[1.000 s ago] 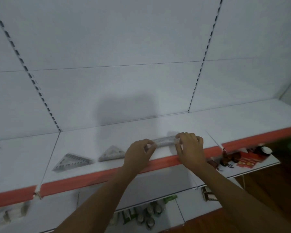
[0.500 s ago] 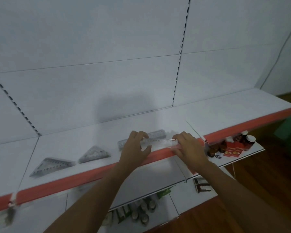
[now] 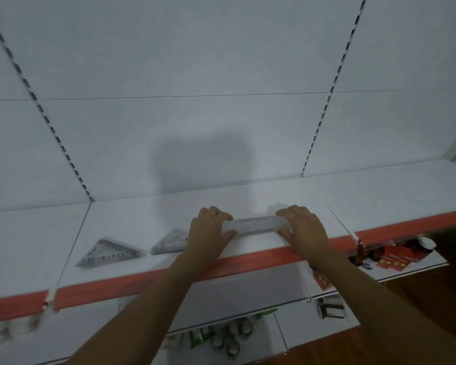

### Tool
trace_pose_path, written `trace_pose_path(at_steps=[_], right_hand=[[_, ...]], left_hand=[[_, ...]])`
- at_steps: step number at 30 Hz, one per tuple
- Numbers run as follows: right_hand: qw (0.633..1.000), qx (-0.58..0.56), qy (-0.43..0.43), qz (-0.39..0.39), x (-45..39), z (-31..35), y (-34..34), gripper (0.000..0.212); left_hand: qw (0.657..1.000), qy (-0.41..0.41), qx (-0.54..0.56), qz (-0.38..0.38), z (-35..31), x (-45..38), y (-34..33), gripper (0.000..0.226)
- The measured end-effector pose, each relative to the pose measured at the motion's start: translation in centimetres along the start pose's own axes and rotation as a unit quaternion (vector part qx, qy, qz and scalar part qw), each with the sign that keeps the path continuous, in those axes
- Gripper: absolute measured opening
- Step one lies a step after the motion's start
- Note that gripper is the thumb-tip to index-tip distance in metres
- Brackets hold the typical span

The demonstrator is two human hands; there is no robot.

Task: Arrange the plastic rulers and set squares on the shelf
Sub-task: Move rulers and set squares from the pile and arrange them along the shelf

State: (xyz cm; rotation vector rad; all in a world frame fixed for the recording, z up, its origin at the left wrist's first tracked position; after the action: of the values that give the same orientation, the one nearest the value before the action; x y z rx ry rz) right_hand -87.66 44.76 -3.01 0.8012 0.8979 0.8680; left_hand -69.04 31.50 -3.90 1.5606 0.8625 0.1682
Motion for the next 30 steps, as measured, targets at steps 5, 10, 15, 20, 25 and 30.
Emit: trace_pose_path(at_steps=[5,10,15,20,25,30], right_hand=[[0.999,-0.026,0.020,0.029,-1.4,-0.4,-0.7,0.036],[0.996,-0.049,0.019,0.072,-2.3,-1.8,-1.2,0.038],[0.992,-0.089,0.010,0.085,-2.4,-2.5,-1.5,0.037],[0.987,-0.104,0.032,0.120,-3.1,-3.2,-1.9,0.038],[0.980,-0.111,0.037,0.160,-4.0,-3.7,-2.3,0.036],[0.975,-0.054,0.048,0.212,-4.6,-3.3,-2.8,0.039]], left_hand=[[0.999,0.022,0.006,0.033,0.6,-0.3,-0.7,0.033],[0.996,0.027,0.004,0.083,0.6,-1.1,-1.2,0.034],[0.991,0.028,0.005,0.129,0.4,-1.7,-1.5,0.032],[0.990,0.037,0.014,0.134,0.4,-1.7,-1.2,0.034],[0.986,0.058,0.004,0.157,-0.1,-1.6,-1.0,0.037],[0.979,0.063,-0.062,0.182,-0.8,-1.7,-1.6,0.042]])
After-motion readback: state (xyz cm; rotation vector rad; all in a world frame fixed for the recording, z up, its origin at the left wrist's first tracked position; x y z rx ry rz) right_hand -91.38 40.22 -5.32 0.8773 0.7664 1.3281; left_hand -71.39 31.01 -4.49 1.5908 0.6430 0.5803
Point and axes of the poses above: each hand's wrist, its own x-axis away from the middle knuckle, its own y-axis out of the back of the hand, z = x × y, the point moved 6 cm from there along -x, towards the middle knuckle, and after that the axes turned 12 degrees about -x, right-handed, at the moved point
